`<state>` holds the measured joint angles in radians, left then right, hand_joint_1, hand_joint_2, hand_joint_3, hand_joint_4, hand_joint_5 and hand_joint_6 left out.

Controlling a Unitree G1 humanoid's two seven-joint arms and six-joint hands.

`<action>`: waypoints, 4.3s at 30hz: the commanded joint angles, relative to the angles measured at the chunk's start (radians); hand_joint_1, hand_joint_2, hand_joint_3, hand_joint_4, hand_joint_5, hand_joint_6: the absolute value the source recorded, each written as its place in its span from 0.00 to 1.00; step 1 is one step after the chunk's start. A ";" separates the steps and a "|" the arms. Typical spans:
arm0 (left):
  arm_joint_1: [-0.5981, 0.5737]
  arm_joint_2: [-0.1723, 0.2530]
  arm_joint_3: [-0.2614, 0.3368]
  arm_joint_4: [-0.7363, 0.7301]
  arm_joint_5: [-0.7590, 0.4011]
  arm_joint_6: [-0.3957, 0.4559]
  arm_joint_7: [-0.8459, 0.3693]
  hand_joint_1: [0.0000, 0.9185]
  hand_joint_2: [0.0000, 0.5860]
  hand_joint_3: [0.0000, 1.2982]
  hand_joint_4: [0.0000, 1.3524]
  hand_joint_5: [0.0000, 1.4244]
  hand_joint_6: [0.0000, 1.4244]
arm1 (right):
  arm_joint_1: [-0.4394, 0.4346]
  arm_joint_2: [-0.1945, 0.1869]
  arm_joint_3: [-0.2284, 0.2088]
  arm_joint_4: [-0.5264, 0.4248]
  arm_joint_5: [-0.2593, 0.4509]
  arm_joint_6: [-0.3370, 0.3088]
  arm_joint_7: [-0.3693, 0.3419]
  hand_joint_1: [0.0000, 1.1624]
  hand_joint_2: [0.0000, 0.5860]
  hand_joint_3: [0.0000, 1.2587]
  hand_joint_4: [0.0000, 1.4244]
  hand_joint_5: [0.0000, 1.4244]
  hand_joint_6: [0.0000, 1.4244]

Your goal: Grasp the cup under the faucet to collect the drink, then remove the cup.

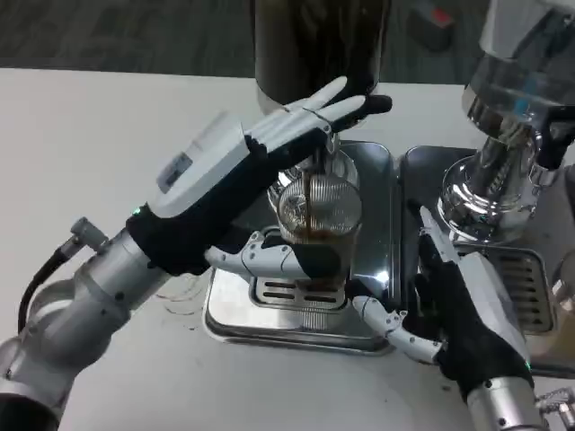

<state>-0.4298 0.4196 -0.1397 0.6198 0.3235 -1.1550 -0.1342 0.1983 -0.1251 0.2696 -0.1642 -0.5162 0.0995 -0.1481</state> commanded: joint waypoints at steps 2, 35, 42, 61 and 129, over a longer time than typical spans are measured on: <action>0.032 0.011 -0.027 0.012 0.022 0.003 -0.014 0.00 0.20 0.12 0.01 0.15 0.09 | -0.054 0.020 -0.038 0.060 0.116 -0.058 0.033 0.56 0.39 0.00 0.00 0.00 0.00; 0.049 0.019 -0.015 -0.014 0.016 0.028 0.002 0.00 0.24 0.16 0.01 0.16 0.10 | -0.229 0.020 -0.007 0.226 0.143 -0.108 0.056 0.60 0.36 0.00 0.00 0.00 0.00; 0.054 0.022 -0.009 -0.025 0.017 0.037 0.005 0.00 0.24 0.16 0.01 0.16 0.10 | -0.248 0.030 -0.003 0.259 0.143 -0.120 0.050 0.60 0.36 0.00 0.00 0.00 0.00; 0.200 0.056 0.229 -0.219 0.132 0.162 0.231 0.00 0.26 0.11 0.00 0.09 0.02 | -0.254 0.047 -0.015 0.280 0.163 -0.157 0.054 0.60 0.36 0.00 0.00 0.00 0.00; 0.495 0.166 0.153 -0.068 0.263 0.360 0.500 0.00 0.26 0.13 0.00 0.07 0.00 | -0.349 0.170 -0.028 0.529 0.234 -0.236 0.015 0.77 0.32 0.00 0.08 0.11 0.18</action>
<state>0.0543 0.5811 0.0192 0.5594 0.5966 -0.8022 0.3517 -0.1524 0.0339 0.2337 0.3471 -0.2823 -0.1368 -0.1370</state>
